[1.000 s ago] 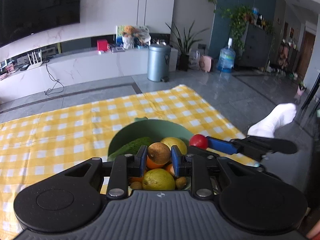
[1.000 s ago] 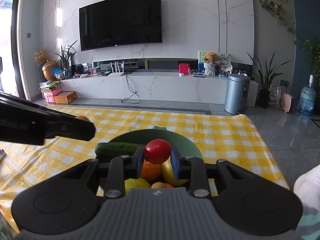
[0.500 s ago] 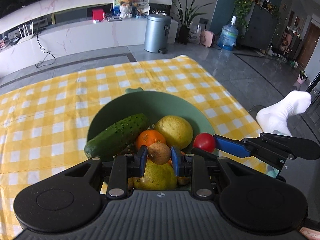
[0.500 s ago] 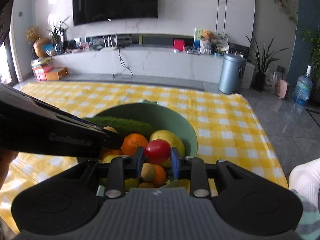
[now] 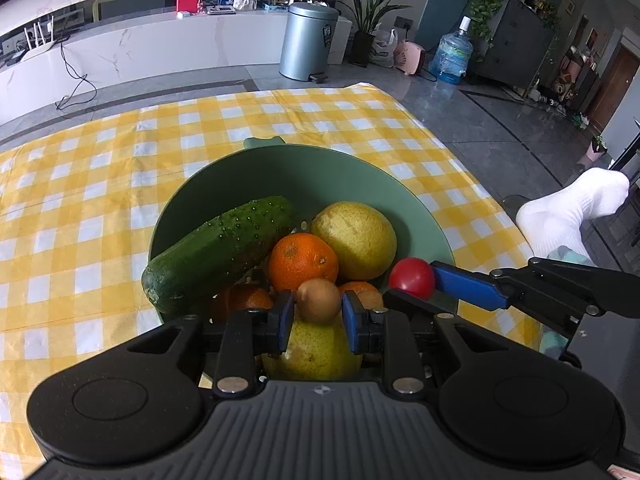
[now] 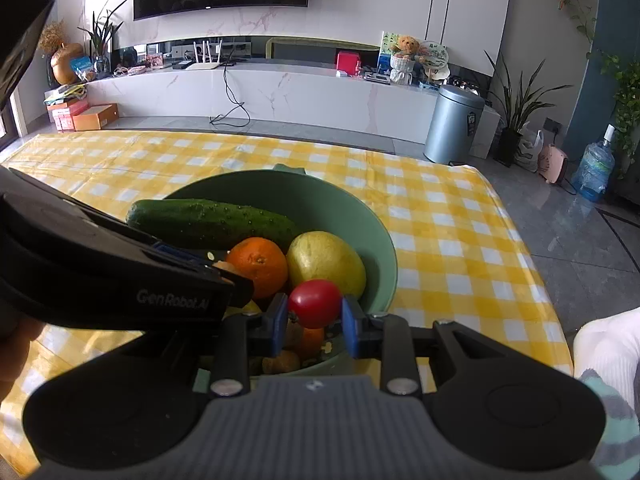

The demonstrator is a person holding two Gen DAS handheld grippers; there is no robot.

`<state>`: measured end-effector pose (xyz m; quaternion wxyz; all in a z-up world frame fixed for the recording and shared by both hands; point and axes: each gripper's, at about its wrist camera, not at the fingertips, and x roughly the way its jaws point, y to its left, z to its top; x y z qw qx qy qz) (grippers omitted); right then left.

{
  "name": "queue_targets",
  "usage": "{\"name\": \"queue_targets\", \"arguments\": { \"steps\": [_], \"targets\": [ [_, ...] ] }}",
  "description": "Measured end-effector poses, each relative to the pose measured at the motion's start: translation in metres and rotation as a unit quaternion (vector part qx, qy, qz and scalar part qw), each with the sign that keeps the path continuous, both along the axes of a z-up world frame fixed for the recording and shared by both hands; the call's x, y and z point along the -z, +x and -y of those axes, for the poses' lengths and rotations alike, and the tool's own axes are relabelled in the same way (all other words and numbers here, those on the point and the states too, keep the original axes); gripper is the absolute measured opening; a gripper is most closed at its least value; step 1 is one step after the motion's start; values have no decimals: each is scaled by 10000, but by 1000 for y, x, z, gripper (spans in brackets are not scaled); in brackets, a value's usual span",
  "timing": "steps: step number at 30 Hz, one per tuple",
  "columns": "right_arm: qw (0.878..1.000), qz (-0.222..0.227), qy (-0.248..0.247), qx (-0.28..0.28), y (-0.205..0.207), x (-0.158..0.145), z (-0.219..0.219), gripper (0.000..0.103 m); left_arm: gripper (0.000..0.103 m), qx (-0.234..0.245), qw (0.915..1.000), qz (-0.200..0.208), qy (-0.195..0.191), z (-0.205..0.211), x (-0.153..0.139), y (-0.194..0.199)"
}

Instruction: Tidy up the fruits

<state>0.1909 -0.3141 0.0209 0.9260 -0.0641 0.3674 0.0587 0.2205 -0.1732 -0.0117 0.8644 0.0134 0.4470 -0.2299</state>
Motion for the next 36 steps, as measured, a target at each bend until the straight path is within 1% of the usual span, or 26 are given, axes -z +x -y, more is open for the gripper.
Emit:
{"name": "queue_targets", "arguments": {
  "steps": [3, 4, 8, 12, 14, 15, 16, 18, 20, 24, 25, 27, 30, 32, 34, 36],
  "targets": [
    [10000, -89, -3, -10, 2, 3, -1, 25, 29, 29, 10000, 20, -10, 0, 0, -1],
    [9999, -111, -27, -20, 2, 4, -2, 26, 30, 28, 10000, 16, -31, -1, 0, -1],
    [9999, -101, -20, 15, 2, 4, -1, 26, 42, -8, 9998, 22, -173, -4, 0, -2],
    [9999, -62, 77, 90, 0, 1, 2, 27, 49, -68, 9996, 24, -268, -7, -3, -6],
    [9999, -10, 93, 105, -3, -1, 3, 32, 54, -55, 9994, 62, -330, -10, -8, -10],
    [9999, 48, 101, 102, -5, -3, 3, 39, 56, -52, 9993, 103, -343, -11, -12, -12],
    [9998, 108, 107, 110, -8, -5, 4, 44, 59, -50, 9992, 166, -359, -13, -17, -16],
    [9996, 216, 110, 144, -14, -9, 5, 49, 62, -53, 9986, 335, -400, -17, -28, -24],
    [9992, 319, 169, 194, -20, -13, 8, 50, 66, -110, 9977, 520, -425, -24, -40, -32],
    [9959, 673, 487, 364, -35, -22, 15, 69, 70, -261, 9942, 953, -424, -39, -63, -54],
    [9944, 799, 567, 402, -39, -25, 15, 72, 71, -301, 9929, 1071, -421, -43, -68, -60],
    [9908, 1092, 653, 467, -47, -32, 15, 76, 74, -371, 9898, 1314, -395, -50, -78, -73],
    [9838, 1572, 669, 548, -63, -41, 11, 82, 79, -552, 9827, 1745, -297, -58, -90, -94],
    [9786, 1843, 710, 581, -75, -46, 6, 86, 87, -644, 9757, 2084, -209, -63, -96, -108],
    [9733, 2081, 787, 563, -89, -49, 0, 92, 88, -705, 9687, 2374, -137, -67, -99, -121],
    [9697, 2246, 810, 522, -103, -50, -7, 95, 90, -774, 9632, 2574, -61, -71, -101, -132]
  ]
}}
